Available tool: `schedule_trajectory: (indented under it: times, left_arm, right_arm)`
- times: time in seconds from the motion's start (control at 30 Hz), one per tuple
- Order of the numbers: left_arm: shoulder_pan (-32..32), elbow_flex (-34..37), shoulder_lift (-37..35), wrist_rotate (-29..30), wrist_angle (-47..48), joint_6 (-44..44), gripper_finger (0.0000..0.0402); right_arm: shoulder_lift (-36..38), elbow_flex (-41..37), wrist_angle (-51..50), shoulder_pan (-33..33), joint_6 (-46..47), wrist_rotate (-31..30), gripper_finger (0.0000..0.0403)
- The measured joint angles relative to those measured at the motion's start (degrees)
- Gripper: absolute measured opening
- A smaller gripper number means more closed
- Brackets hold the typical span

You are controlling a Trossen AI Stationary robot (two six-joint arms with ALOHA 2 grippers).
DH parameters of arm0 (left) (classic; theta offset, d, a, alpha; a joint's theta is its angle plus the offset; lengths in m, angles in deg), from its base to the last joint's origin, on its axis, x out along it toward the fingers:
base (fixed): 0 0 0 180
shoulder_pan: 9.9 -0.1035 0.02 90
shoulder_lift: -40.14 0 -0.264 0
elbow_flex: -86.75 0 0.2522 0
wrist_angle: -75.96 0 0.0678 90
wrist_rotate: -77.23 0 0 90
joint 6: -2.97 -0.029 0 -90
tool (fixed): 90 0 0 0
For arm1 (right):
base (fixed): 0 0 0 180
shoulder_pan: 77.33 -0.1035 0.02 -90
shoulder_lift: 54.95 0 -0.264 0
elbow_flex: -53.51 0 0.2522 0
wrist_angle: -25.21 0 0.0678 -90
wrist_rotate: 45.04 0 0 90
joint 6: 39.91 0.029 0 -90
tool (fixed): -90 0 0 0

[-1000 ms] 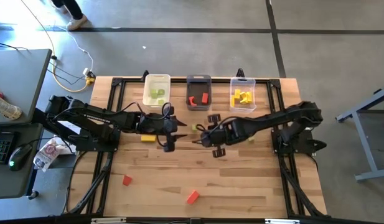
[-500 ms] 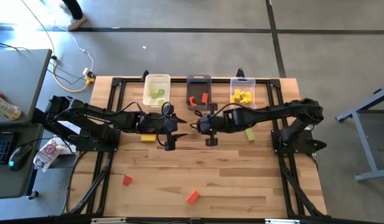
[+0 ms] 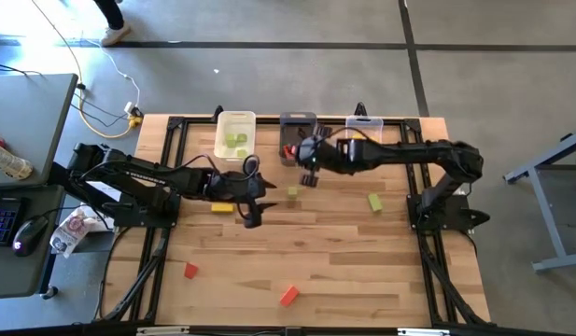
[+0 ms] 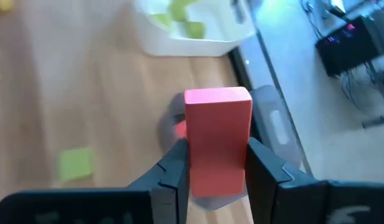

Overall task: Sort & place blocks by color
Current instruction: Put the orange block into the black bin

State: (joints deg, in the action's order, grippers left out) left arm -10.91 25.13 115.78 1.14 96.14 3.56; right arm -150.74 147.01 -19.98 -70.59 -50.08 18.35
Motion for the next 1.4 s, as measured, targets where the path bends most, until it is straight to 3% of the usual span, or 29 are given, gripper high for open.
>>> schedule_trajectory:
  times: [0.53,1.4]
  left_arm:
    - [3.5,0.0,0.0,0.3,21.7,9.4,0.0229]
    - [15.0,0.0,0.0,1.0,43.4,28.2,0.0229]
  right_arm:
    - [-4.5,0.0,5.3,12.0,7.4,5.8,0.0087]
    - [-13.1,0.0,4.3,16.5,16.4,16.7,0.0087]
